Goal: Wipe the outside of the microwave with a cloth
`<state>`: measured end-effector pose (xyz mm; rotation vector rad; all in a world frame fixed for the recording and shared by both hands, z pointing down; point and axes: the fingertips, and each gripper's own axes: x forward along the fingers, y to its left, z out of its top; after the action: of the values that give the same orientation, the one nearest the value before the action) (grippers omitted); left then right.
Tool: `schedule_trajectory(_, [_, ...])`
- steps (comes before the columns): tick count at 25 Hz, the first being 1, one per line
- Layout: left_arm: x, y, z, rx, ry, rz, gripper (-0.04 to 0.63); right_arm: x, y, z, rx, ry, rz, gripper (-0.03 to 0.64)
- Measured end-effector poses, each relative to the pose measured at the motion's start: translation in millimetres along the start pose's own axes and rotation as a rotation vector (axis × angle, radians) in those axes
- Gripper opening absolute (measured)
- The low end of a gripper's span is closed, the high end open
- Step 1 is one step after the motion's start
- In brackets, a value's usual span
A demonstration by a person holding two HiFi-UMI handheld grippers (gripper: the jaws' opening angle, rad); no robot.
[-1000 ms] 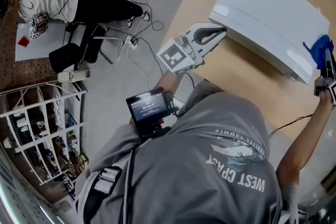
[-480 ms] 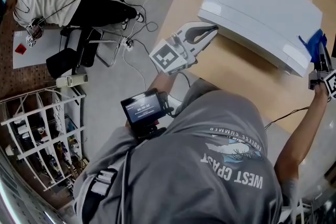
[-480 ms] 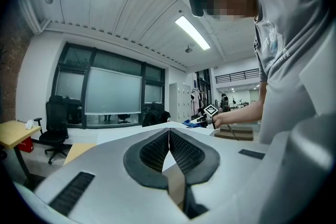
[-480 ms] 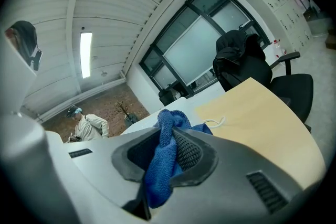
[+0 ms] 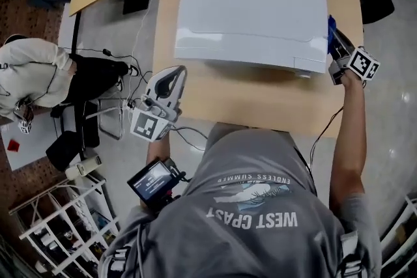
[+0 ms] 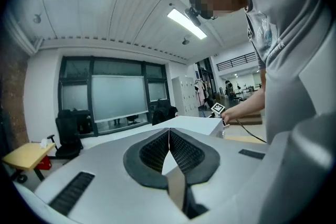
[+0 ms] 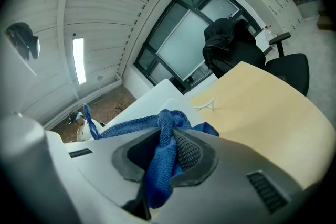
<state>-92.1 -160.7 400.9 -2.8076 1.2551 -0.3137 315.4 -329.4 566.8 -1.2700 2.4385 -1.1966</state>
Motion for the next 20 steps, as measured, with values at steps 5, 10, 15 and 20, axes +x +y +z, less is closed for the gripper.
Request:
schedule_trajectory(5, [-11, 27, 16, 0.037, 0.005, 0.08, 0.023, 5, -15, -18, 0.024, 0.011, 0.002, 0.075])
schedule_trajectory(10, [-5, 13, -21, -0.009, 0.05, 0.066, 0.023, 9, -62, -71, 0.087, 0.049, -0.024, 0.075])
schedule_trajectory(15, [0, -1, -33, -0.032, 0.076, 0.039, 0.023, 14, -83, -101, 0.127, 0.117, -0.032, 0.075])
schedule_trajectory(20, [4, -3, -36, -0.034, 0.078, 0.019, 0.023, 13, -89, -109, 0.112, 0.162, -0.039, 0.075])
